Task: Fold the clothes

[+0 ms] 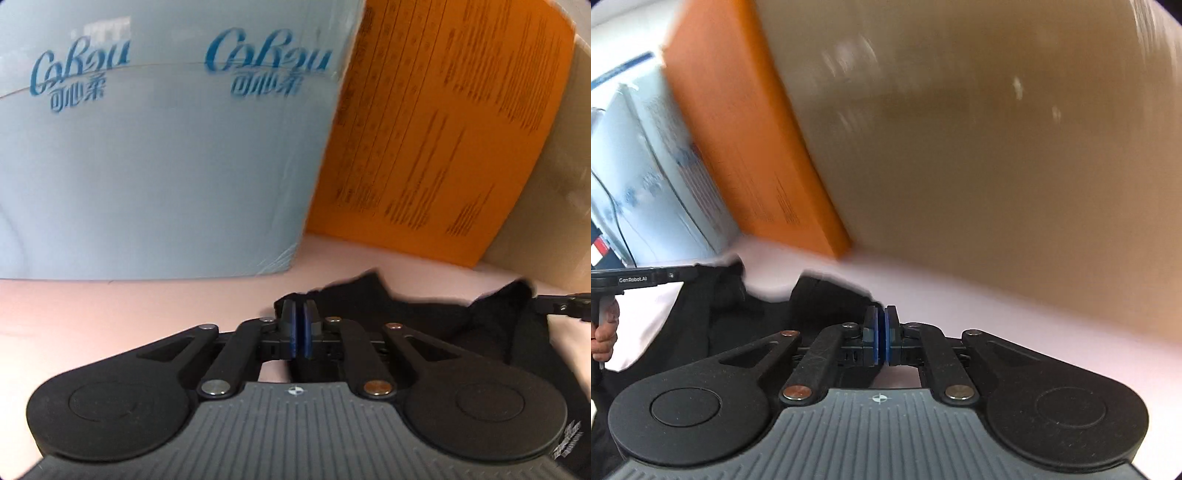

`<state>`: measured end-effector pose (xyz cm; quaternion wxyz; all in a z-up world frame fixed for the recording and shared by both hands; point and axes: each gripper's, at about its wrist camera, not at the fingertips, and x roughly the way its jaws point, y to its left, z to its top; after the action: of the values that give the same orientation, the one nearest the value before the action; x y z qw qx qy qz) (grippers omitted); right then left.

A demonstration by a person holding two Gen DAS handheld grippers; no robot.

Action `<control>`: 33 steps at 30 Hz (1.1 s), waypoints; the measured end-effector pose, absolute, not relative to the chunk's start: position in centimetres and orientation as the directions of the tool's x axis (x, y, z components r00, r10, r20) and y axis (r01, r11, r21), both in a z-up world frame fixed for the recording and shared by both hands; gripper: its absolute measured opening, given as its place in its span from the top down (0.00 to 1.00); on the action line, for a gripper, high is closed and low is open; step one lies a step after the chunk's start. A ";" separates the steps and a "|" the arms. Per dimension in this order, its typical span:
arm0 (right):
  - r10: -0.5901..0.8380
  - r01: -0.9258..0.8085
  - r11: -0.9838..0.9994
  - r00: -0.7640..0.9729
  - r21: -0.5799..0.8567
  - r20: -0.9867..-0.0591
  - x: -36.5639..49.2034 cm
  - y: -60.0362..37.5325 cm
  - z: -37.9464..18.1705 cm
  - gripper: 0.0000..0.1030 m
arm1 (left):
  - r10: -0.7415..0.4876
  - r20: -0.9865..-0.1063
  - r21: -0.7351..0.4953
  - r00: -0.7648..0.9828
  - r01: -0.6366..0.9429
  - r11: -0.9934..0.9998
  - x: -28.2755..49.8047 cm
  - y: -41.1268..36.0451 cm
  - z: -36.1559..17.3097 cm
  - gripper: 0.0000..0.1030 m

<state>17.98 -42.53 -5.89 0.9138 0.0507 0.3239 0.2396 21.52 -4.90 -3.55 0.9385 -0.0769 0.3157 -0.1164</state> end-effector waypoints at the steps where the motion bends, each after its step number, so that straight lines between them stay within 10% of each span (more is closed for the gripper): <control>1: 0.433 -0.375 0.900 0.704 0.223 -0.563 18.4 -42.9 -5.5 0.97 | -0.249 -0.562 -0.202 0.789 0.160 0.966 21.5 -4.9 -3.4 0.96; 5: 0.385 -0.338 0.920 0.672 0.200 -0.632 20.6 -43.8 -6.1 0.96 | -0.170 -0.636 -0.153 0.752 0.093 0.984 23.0 -5.0 -4.6 0.91; 10: 0.330 -0.333 0.936 0.720 0.113 -0.611 19.3 -43.4 -5.4 0.79 | -0.119 -0.619 -0.129 0.776 0.049 0.990 21.6 -4.0 -4.2 0.56; 16: 0.471 -0.513 0.851 0.646 0.116 -0.601 18.7 -40.4 -4.7 0.80 | -0.179 -0.538 -0.073 0.824 0.166 0.983 18.7 -4.8 -1.7 0.67; 23: 0.425 -0.465 0.876 0.619 0.128 -0.661 22.5 -36.5 -7.1 0.79 | -0.251 -0.674 -0.045 0.695 0.301 0.953 22.7 -9.4 -4.0 0.70; 28: 0.441 -0.480 0.867 0.611 0.136 -0.658 22.7 -36.5 -6.5 0.63 | -0.197 -0.691 -0.024 0.695 0.250 0.968 23.8 -10.3 -4.5 0.42; 33: 0.446 -0.483 0.866 0.620 0.134 -0.646 21.1 -35.9 -6.6 0.46 | -0.176 -0.694 -0.020 0.698 0.226 0.974 23.2 -10.3 -4.6 0.38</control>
<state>21.07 -35.93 -6.63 0.8995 -0.0263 0.3517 0.2580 23.22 -10.26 -4.62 0.9209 0.0334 0.3728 -0.1090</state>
